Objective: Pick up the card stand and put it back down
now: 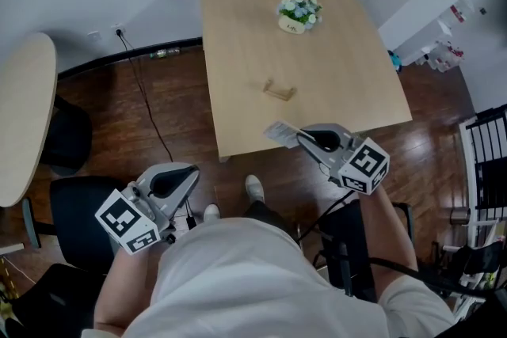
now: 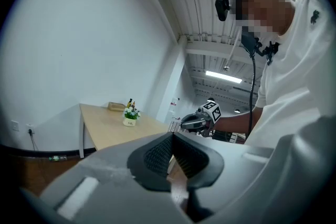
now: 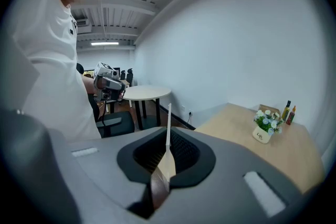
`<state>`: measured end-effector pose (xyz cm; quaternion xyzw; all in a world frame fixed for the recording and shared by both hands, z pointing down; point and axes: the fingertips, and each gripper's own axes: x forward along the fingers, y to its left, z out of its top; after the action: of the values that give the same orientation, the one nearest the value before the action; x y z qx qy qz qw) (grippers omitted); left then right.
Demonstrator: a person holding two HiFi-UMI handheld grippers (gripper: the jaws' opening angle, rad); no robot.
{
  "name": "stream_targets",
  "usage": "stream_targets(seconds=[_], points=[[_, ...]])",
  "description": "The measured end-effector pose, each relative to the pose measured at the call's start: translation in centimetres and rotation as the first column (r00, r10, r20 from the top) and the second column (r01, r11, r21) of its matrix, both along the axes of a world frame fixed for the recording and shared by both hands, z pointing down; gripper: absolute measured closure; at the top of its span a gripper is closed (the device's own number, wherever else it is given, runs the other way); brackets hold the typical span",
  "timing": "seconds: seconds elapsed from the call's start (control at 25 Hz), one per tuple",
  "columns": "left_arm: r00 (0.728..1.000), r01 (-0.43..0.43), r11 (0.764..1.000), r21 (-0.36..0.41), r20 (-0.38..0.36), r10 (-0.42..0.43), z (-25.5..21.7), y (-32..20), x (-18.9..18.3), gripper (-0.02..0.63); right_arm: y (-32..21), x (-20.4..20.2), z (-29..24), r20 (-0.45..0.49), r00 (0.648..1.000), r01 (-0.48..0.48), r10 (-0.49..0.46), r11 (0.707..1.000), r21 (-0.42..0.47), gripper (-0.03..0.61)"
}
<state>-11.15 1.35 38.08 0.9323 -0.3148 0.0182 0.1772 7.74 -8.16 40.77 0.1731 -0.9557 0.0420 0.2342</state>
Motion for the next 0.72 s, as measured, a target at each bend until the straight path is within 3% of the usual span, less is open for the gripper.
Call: stream_targets(seconds=[0.28,0.72], points=[[1.0,-0.005,1.0,-0.018,-0.014,0.004,0.8,1.9,-2.4,0.611,6.7,-2.4,-0.1,0.03,0.999,-0.028,0.028,0.999,-0.022,0.558],[1.0,-0.01,1.0,0.003,-0.004,0.01,1.2,3.6,-2.8,0.612,13.9,-2.8,-1.3,0.046,0.997,-0.063,0.064,0.998,-0.022,0.558]])
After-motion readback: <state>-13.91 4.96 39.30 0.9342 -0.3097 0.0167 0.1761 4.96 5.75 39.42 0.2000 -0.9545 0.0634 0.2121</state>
